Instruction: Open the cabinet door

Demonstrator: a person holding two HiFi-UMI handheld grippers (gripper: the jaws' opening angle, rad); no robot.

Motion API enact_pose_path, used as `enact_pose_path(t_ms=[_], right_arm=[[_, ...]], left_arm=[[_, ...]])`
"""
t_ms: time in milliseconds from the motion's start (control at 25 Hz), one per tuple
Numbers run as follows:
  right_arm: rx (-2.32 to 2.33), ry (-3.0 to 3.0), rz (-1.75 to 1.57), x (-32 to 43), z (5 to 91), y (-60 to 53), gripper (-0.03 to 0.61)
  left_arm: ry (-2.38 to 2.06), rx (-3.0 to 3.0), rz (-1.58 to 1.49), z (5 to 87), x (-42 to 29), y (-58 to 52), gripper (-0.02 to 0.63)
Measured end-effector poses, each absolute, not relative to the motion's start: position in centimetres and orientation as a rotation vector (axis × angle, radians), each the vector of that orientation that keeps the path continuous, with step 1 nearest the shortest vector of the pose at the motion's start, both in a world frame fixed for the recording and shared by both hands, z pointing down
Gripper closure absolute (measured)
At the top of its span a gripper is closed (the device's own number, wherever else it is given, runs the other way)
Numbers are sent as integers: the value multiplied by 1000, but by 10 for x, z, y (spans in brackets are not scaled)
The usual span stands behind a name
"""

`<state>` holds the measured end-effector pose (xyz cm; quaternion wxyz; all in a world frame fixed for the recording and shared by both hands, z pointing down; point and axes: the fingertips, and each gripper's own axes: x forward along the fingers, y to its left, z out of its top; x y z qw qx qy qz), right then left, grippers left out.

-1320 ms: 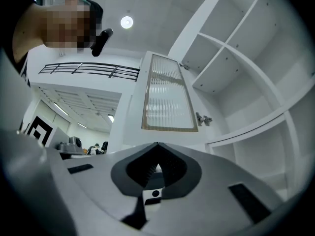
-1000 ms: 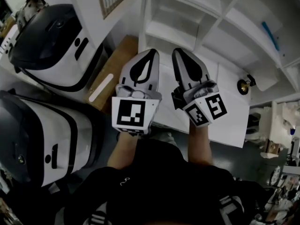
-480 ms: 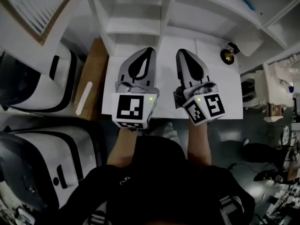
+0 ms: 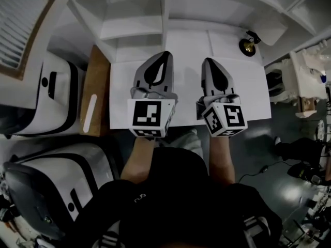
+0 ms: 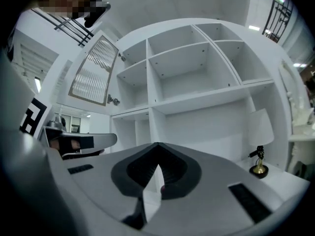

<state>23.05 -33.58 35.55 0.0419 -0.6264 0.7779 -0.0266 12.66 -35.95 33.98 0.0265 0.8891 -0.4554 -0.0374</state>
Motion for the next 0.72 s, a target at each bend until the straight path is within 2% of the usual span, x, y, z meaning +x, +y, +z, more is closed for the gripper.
enact_pose_path(t_ms=[720], right_arm=[[-1922, 2408, -55, 235, 355, -358, 561]], left_arm=[[-1360, 2749, -111, 346, 143, -382, 603]])
